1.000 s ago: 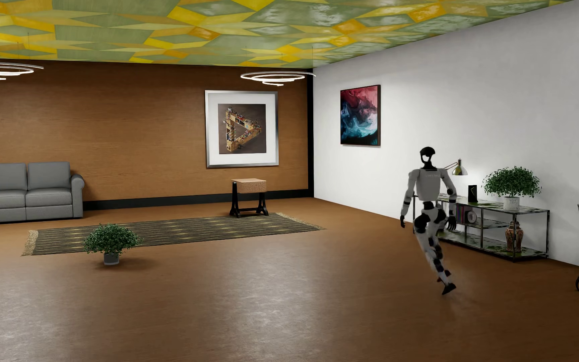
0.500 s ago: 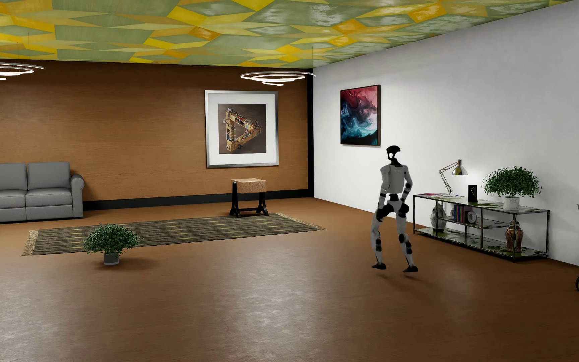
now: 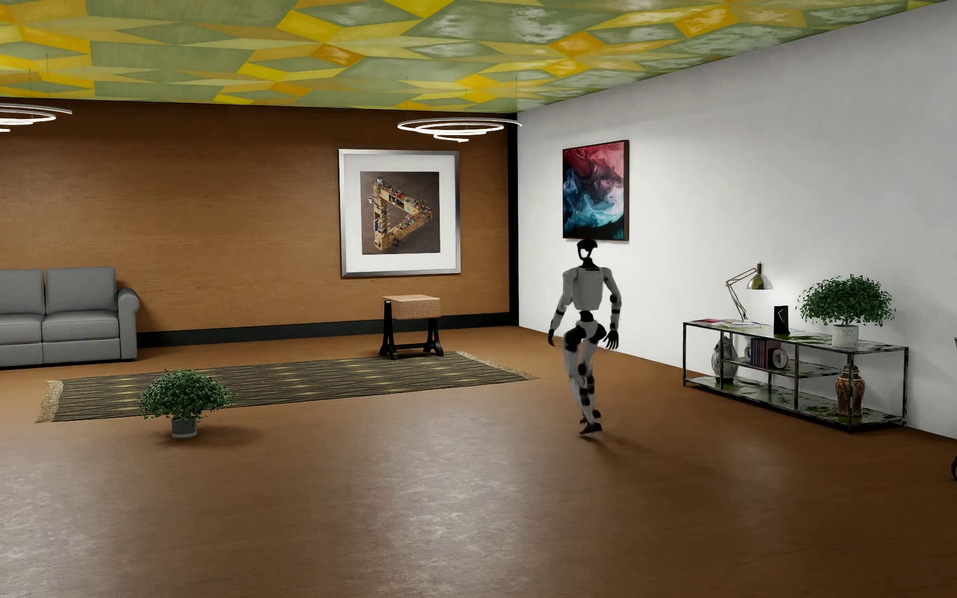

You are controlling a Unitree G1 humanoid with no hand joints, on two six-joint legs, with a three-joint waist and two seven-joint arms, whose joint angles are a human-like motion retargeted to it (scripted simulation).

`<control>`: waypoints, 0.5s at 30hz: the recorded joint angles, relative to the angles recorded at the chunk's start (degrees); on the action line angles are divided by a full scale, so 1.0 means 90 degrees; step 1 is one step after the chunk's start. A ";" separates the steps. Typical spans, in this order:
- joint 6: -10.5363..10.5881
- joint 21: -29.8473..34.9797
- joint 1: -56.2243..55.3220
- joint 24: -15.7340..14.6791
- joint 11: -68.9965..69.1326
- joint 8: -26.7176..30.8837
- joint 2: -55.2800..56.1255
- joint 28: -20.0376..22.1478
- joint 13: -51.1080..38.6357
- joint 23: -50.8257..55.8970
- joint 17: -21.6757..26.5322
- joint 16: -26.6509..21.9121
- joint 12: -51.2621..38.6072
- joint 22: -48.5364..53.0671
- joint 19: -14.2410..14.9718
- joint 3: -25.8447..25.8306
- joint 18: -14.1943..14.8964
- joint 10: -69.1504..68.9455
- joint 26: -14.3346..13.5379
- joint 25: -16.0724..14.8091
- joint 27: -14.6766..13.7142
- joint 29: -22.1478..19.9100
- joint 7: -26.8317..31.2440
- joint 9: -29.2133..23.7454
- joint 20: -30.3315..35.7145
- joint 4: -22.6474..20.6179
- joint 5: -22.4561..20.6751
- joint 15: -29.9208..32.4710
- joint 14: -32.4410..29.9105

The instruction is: Walk to endtable

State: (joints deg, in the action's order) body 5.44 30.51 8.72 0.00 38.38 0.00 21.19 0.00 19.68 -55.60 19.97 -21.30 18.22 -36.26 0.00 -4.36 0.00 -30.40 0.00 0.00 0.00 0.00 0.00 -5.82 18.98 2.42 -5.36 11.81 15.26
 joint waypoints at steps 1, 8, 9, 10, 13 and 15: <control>-0.0052 0.0760 0.0344 0.0000 -0.1069 0.0000 0.0183 0.0000 0.0070 -0.0227 0.0113 -0.0100 -0.0314 0.0319 0.0000 -0.0225 0.0000 0.0111 0.0000 0.0000 0.0000 0.0000 0.0000 0.0036 0.0024 0.0007 0.0091 -0.1626 0.0210; 0.0550 0.1345 0.0659 0.0000 0.0254 0.0000 0.0724 0.0000 0.0708 -0.0831 0.0206 0.0204 -0.0301 0.0009 0.0000 -0.0480 0.0000 -0.3160 0.0000 0.0000 0.0000 0.0000 0.0000 0.0153 -0.0429 0.0960 -0.0603 0.0216 -0.2868; 0.0568 0.1542 -0.0017 0.0000 0.0213 0.0000 0.0170 0.0000 0.0448 -0.0724 0.0235 0.0255 -0.0298 -0.0433 0.0000 -0.0260 0.0000 -0.4421 0.0000 0.0000 0.0000 0.0000 0.0000 0.0029 -0.0167 0.0959 -0.0807 -0.0091 -0.2321; 0.0526 0.1444 -0.0684 0.0000 -0.0036 0.0000 -0.0537 0.0000 0.0167 -0.0497 0.0234 0.0255 -0.0262 -0.0861 0.0000 0.0000 0.0000 -0.5260 0.0000 0.0000 0.0000 0.0000 0.0000 -0.0057 0.0176 0.0921 -0.0965 -0.0476 -0.1380; 0.0064 0.0623 -0.2319 0.0000 -0.0993 0.0000 -0.2590 0.0000 -0.0534 0.0790 0.0272 0.0119 0.0342 -0.1527 0.0000 0.1203 0.0000 -0.4776 0.0000 0.0000 0.0000 0.0000 0.0000 -0.0069 0.0629 0.0518 -0.0692 -0.1881 -0.0227; -0.0123 -0.0096 -0.2902 0.0000 -0.1458 0.0000 -0.3623 0.0000 -0.1016 0.1775 0.0336 0.0016 0.0763 -0.1804 0.0000 0.1824 0.0000 -0.2540 0.0000 0.0000 0.0000 0.0000 0.0000 -0.0021 0.0772 0.0489 -0.0363 -0.2663 -0.0385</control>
State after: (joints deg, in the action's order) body 4.34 29.64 -17.40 0.00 25.26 0.00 -11.42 0.00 10.54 -39.63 23.00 -21.16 25.09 -52.49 0.00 12.05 0.00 -53.26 0.00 0.00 0.00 0.00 0.00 -6.01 25.93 6.82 -8.62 -12.16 11.80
